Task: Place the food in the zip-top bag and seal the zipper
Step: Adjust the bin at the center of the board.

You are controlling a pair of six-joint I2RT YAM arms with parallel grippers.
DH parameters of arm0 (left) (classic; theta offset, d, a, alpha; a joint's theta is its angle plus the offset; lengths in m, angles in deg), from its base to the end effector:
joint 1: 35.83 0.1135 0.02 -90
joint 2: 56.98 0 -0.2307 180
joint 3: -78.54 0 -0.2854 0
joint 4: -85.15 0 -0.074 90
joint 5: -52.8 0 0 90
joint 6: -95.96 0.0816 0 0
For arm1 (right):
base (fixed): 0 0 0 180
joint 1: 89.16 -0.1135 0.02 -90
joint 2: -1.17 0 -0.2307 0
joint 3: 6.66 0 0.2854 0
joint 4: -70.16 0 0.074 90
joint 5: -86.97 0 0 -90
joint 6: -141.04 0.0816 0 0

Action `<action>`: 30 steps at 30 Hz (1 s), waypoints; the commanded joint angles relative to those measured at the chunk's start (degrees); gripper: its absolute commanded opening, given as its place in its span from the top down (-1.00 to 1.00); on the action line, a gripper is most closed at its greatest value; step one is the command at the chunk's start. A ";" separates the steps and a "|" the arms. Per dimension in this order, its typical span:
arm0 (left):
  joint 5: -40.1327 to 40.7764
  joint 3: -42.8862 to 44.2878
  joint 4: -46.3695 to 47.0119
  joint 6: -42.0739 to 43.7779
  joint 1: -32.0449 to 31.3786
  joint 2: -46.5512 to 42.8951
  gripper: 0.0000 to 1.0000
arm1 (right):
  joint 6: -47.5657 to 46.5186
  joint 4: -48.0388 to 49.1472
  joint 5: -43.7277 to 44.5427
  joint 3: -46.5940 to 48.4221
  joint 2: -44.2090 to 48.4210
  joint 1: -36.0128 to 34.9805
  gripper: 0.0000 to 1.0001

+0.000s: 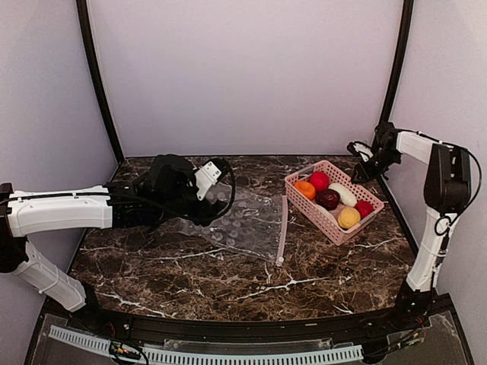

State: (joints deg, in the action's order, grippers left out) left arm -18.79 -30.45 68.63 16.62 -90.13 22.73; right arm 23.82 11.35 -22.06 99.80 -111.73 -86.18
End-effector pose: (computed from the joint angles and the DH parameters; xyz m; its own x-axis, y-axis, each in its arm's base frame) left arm 0.2531 -0.3081 0.2328 -0.1327 0.4854 -0.8642 0.6394 0.7081 0.2996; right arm 0.4574 0.0028 0.1567 -0.7666 -0.3931 -0.5077 -0.4924 0.8674 0.0718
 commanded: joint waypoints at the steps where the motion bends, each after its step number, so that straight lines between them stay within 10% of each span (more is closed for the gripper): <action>1: -0.63 1.40 -1.91 -0.44 -0.60 -0.09 -0.52 | -2.57 -1.82 1.40 3.37 -2.86 -0.08 0.31; 7: -0.33 1.34 -2.01 -0.08 -1.45 0.01 -0.52 | -0.96 -2.11 1.79 5.99 -6.82 0.00 0.46; 13: 0.17 1.42 -2.20 0.15 -1.96 -0.17 -0.52 | 2.33 -2.30 1.33 3.93 -5.42 0.03 1.00; 30: -1.23 1.70 -2.12 -1.29 -2.40 -0.42 -0.52 | 23.17 2.57 -1.13 -20.13 11.65 -9.04 1.00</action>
State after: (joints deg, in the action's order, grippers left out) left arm -19.42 -30.41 68.11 16.05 -92.12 22.73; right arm 40.76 13.42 -22.37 81.60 -101.61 -91.07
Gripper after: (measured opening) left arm 0.759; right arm 0.029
